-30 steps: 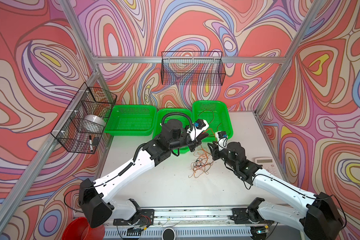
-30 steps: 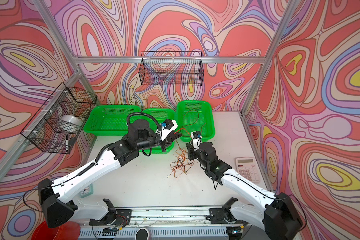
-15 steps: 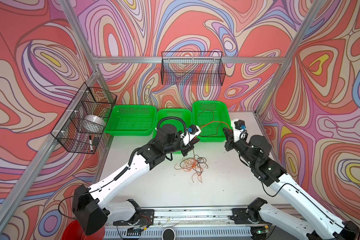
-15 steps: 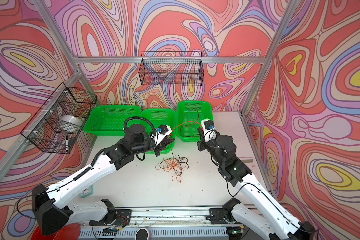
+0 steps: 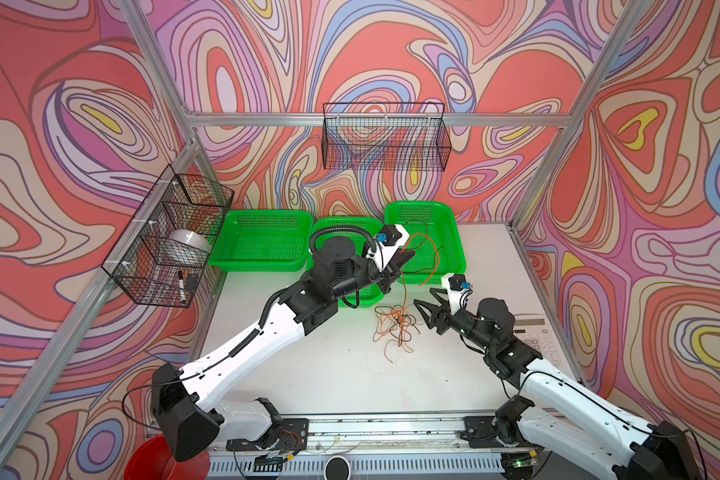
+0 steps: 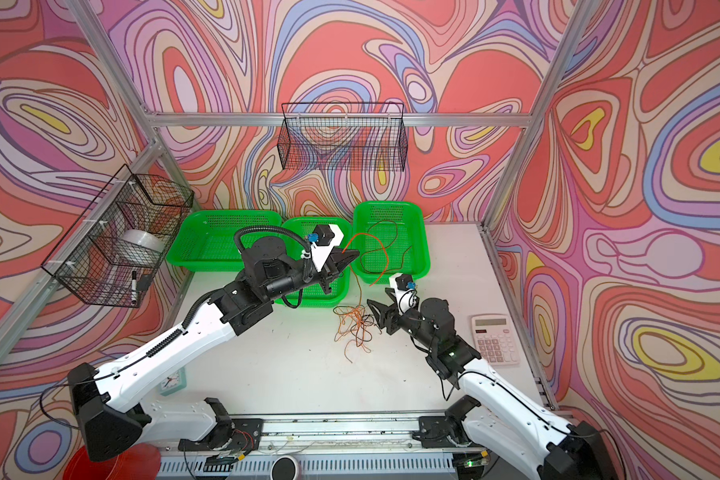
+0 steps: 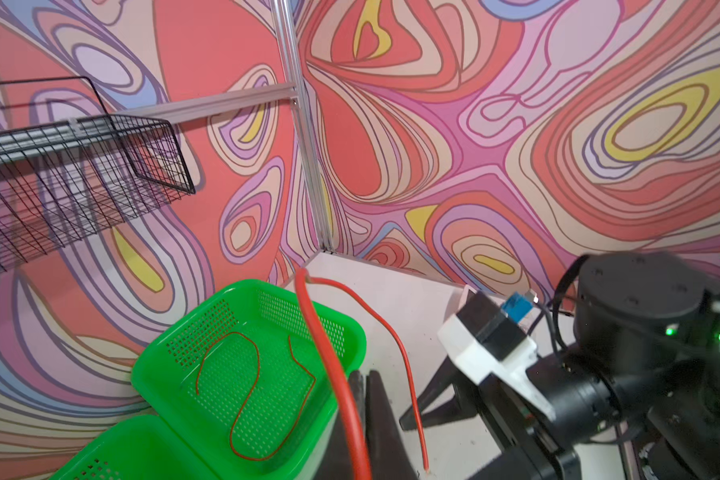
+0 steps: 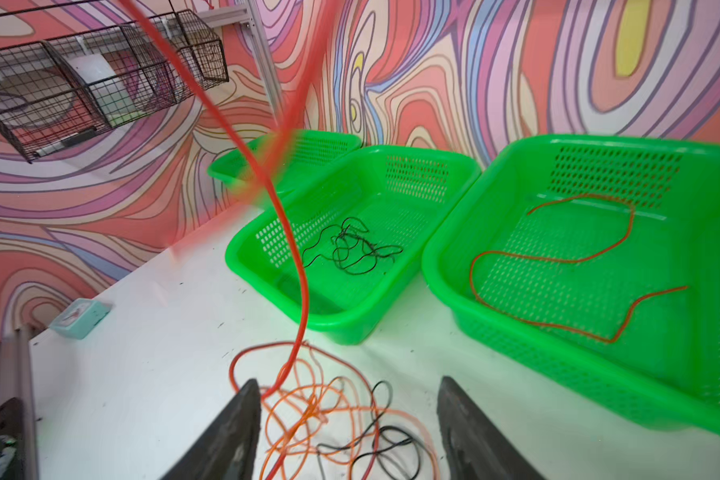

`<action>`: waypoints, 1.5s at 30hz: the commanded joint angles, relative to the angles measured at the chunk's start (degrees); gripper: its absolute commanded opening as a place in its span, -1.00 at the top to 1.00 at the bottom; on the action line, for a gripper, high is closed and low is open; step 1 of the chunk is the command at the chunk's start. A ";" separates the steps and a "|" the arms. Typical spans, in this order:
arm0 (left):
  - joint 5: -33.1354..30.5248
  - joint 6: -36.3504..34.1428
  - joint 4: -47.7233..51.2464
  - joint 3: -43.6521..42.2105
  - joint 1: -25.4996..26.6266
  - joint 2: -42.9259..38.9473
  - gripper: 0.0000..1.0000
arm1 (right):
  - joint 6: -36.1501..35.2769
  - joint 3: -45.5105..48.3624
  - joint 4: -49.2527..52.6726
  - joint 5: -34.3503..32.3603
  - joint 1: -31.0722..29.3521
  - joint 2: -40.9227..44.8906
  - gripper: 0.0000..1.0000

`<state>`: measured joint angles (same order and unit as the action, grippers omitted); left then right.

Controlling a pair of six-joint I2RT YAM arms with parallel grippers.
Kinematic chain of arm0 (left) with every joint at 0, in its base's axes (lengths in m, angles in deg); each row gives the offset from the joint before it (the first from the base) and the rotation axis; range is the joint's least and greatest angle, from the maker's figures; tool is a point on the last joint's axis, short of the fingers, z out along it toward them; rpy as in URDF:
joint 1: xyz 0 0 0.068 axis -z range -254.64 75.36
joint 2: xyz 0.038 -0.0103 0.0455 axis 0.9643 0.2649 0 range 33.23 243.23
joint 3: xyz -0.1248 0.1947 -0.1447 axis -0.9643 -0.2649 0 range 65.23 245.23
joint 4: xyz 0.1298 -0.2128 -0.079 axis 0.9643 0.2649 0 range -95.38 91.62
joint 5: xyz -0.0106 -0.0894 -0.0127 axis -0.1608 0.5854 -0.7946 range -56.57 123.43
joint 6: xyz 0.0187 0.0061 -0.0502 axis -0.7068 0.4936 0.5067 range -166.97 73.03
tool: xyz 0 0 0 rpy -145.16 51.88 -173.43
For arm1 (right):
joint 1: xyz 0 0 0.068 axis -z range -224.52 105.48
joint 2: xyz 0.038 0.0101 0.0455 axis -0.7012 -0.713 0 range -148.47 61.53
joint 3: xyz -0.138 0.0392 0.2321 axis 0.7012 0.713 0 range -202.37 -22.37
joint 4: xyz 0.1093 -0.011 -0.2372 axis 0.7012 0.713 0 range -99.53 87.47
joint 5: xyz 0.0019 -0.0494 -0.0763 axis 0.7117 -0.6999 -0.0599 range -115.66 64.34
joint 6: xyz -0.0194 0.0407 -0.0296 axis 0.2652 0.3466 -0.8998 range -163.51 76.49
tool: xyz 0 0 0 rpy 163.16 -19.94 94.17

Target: Untangle the cables

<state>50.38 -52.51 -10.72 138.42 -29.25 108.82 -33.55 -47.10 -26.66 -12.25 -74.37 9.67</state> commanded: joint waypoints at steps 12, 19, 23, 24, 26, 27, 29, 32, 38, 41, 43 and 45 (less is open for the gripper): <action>-3.58 0.24 -5.60 7.87 5.65 5.61 1.00 | 11.58 -3.49 -23.05 3.01 -0.92 -17.59 0.19; -4.25 -0.21 -4.44 17.81 6.45 9.20 1.00 | 17.49 -0.31 -32.02 1.55 -1.00 -25.06 0.64; -3.25 -1.64 -2.73 26.05 7.19 12.52 1.00 | 17.56 -1.85 -30.47 2.22 -2.11 -30.50 0.67; -3.01 -2.24 -2.18 28.30 7.17 13.52 1.00 | 17.58 -1.86 -30.59 2.03 -2.53 -32.03 0.67; -3.11 -3.39 -0.89 32.64 7.22 15.22 1.00 | 18.84 -1.16 -32.26 0.88 -2.59 -34.52 0.74; -3.30 -4.18 -0.16 34.57 7.19 16.04 1.00 | 19.46 -0.69 -33.59 0.26 -2.59 -35.73 0.75; -3.98 -5.91 1.50 39.12 7.17 17.95 1.00 | 20.14 -0.27 -35.10 -0.01 -2.59 -38.06 0.75; -4.88 -8.80 3.74 45.73 7.22 20.75 1.00 | 20.78 -0.32 -35.48 0.17 -2.61 -40.78 0.69; -5.98 -14.72 6.26 57.79 7.23 25.90 1.00 | 20.06 0.34 -34.65 -1.72 -2.64 -44.21 0.63; -5.70 -17.50 8.11 64.09 7.17 28.58 1.00 | 20.19 1.02 -36.29 -1.63 -2.66 -45.71 0.56; -6.30 -18.91 8.44 67.57 7.16 30.35 1.00 | 20.45 1.09 -36.84 -1.82 -2.59 -46.63 0.56; -6.40 -20.01 8.18 70.80 6.89 31.70 1.00 | 20.91 1.23 -37.23 -2.28 -2.59 -47.93 0.56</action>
<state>44.69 -68.57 -3.16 205.70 -22.19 139.14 -13.23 -46.73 -62.11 -13.26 -76.84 -36.66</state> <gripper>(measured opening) 0.055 0.221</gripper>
